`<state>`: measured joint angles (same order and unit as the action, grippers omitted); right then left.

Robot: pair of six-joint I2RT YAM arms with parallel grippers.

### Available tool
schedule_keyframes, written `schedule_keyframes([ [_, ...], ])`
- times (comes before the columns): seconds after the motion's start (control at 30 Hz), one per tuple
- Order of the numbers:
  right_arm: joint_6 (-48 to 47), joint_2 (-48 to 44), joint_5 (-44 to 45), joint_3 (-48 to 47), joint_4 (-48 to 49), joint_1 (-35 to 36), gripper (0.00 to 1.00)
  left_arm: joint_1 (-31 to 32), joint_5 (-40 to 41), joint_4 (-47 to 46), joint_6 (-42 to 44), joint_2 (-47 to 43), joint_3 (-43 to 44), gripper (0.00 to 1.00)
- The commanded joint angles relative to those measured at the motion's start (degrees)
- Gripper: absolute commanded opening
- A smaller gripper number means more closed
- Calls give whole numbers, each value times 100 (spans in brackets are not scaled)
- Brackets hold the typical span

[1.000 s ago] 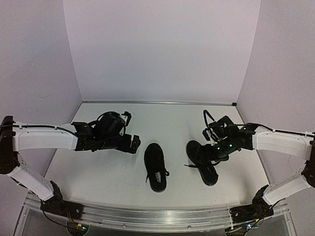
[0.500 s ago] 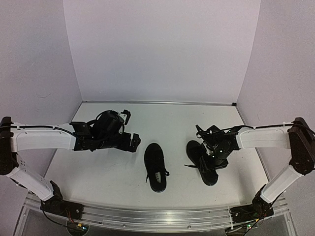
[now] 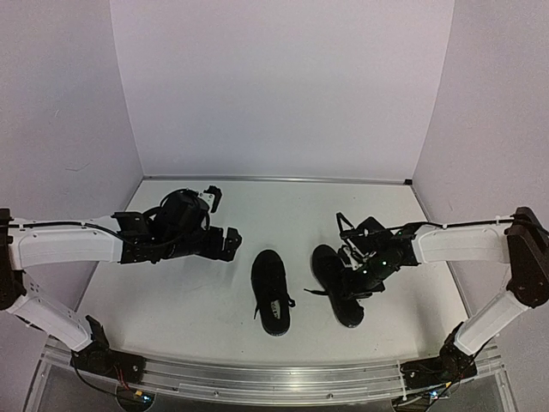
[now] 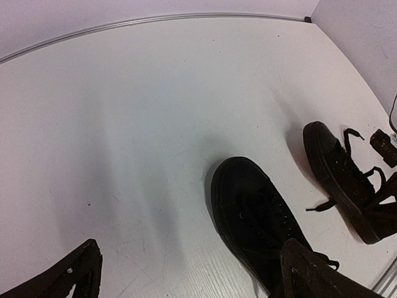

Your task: Tie the shoes

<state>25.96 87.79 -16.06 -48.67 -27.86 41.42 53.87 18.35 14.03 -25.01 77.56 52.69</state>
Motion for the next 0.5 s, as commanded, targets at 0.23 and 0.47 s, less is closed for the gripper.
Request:
schedule_keyframes([
  [0.23,1029,1212,-957,-937,1492,989,0,-8,326,81,-106,-393,10,100],
  [0.47,1603,2284,-1400,-1980,2447,1398,0,-13,536,340,-212,-751,80,100],
])
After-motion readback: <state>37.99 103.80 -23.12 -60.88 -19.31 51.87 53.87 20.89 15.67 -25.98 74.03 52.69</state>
